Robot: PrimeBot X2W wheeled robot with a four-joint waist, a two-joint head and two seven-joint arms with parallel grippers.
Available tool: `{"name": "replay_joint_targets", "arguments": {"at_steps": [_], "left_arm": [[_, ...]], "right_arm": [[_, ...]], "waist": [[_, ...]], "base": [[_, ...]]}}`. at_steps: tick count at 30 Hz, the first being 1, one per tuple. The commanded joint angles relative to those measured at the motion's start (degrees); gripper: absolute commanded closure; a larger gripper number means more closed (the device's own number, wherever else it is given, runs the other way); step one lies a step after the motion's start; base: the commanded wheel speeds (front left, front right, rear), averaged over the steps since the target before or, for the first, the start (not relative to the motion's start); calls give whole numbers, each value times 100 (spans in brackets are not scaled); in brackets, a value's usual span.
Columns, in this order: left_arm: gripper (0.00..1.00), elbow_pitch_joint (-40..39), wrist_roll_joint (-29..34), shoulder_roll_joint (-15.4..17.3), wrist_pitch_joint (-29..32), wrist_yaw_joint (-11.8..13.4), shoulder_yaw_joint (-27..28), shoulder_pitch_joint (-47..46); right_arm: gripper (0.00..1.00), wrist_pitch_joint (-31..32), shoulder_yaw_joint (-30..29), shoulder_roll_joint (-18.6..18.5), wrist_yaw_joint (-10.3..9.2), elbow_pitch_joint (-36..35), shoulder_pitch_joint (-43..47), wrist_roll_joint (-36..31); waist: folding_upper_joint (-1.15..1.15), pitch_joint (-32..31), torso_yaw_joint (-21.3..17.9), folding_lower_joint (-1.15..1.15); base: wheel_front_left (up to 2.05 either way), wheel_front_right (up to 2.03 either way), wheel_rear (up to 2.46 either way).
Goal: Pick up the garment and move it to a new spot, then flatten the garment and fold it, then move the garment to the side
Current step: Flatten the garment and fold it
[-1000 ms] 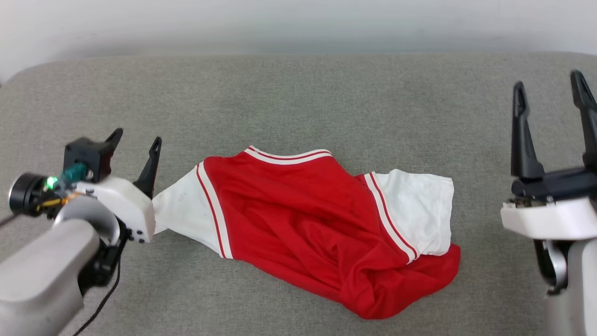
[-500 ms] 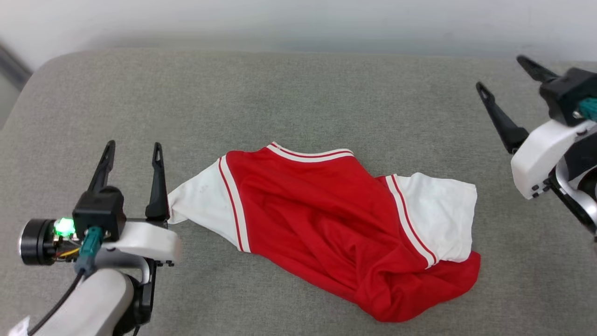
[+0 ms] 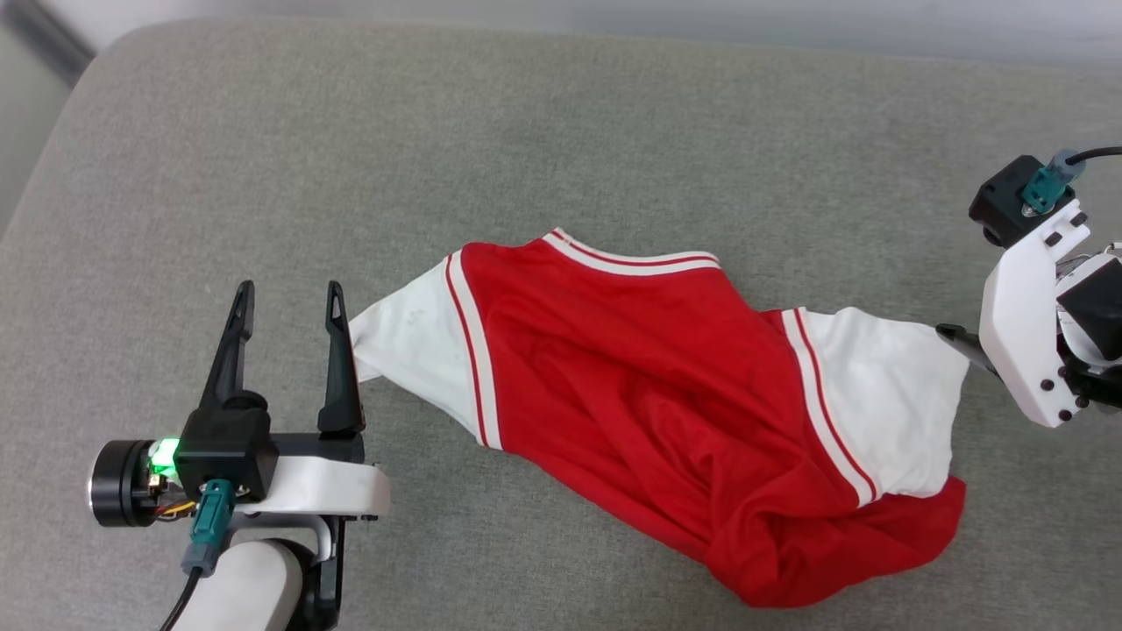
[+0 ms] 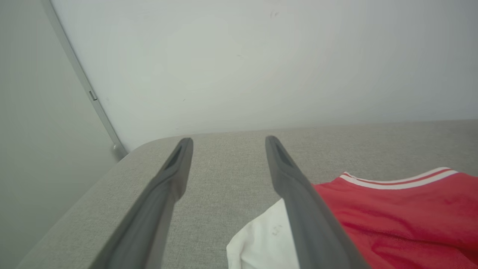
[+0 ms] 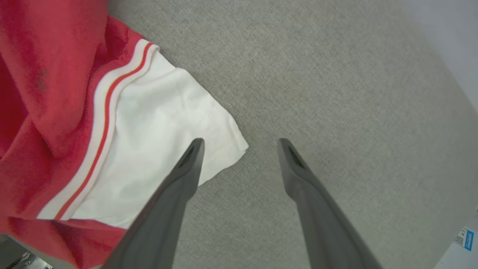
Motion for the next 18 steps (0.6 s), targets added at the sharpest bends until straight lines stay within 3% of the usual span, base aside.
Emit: {"name": "replay_joint_targets", "arguments": {"at_steps": [1, 5, 13, 15, 18], "left_arm": [[0, -11, 89, -62, -14, -50, 75, 36], [0, 67, 348, -411, -14, -332, 336, 75], [0, 254, 782, -872, -14, -821, 856, 47], [0, 288, 871, -934, -14, -913, 993, 78], [0, 355, 1001, -1019, -14, -1038, 1131, 143]], "right_arm": [[0, 13, 19, 13, -6, 80, -104, 3], [0, 19, 108, 174, -5, 535, -56, 104], [0, -208, 894, 462, -3, 1160, 241, 219], [100, -487, 923, 506, -3, 1169, 62, 243], [100, -903, 896, 335, -5, 1087, -283, 196]], "waist": [[0, 135, 113, 0], [0, 362, 227, 0], [0, 572, 246, 0], [0, 538, 183, 0], [0, 423, 90, 0]], "base": [[0, 0, 0], [0, 0, 0], [0, 0, 0], [0, 0, 0], [0, 0, 0]]}}
